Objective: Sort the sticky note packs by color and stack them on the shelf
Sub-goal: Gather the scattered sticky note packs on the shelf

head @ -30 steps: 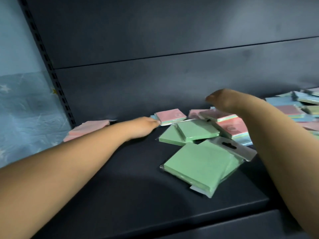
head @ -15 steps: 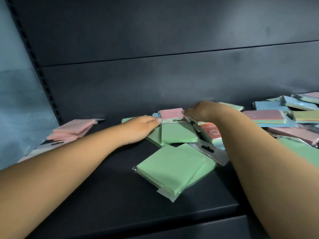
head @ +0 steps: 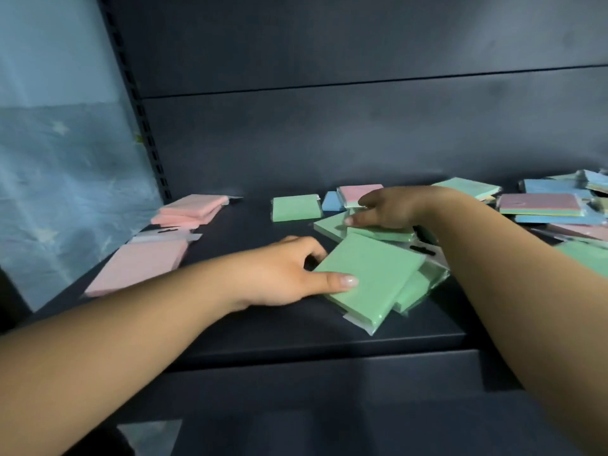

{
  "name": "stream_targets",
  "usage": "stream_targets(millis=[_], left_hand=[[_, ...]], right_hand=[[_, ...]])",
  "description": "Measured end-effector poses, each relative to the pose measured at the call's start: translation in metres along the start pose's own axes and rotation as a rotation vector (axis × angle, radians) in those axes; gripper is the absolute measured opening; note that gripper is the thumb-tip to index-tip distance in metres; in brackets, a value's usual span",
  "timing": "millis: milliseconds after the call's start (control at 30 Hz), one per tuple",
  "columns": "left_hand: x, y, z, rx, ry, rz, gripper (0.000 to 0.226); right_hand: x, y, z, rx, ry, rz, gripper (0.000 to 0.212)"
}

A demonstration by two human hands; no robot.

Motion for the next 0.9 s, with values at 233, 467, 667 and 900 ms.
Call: stream_targets(millis=[233,467,667,900], left_hand=[[-0.051,0.004,-0.035,-0.071,-0.69,-0.007,0.013],[-0.087,0.037,-0.083,-0.239,-0.791,0.036,0.019],[-0.108,0.074,-0.074,-0.219,-1.028,0.114,0.01],[-0.079,0.118,-0.052,-0.284,-0.913,0.072,0.008]], right_hand=[[0.001,-0.004,0.008,0.098,-0.016,-0.01,0.079],[-0.009,-0.004,0.014,0.115,0.178,0.163,0.091],[-0.03,-0.002,0.0,-0.049,0.398,0.405,0.044],[-0.037,-0.005,0.006,-0.101,0.663,0.521,0.022]])
Point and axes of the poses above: each hand's wrist, its own y-axis towards the middle knuckle, its own x-axis out of the palm, z = x × y, the point moved 9 cm from there along y, towards the middle knuckle, and after that the axes turned 15 degrees about -x, right-handed, at the moved point
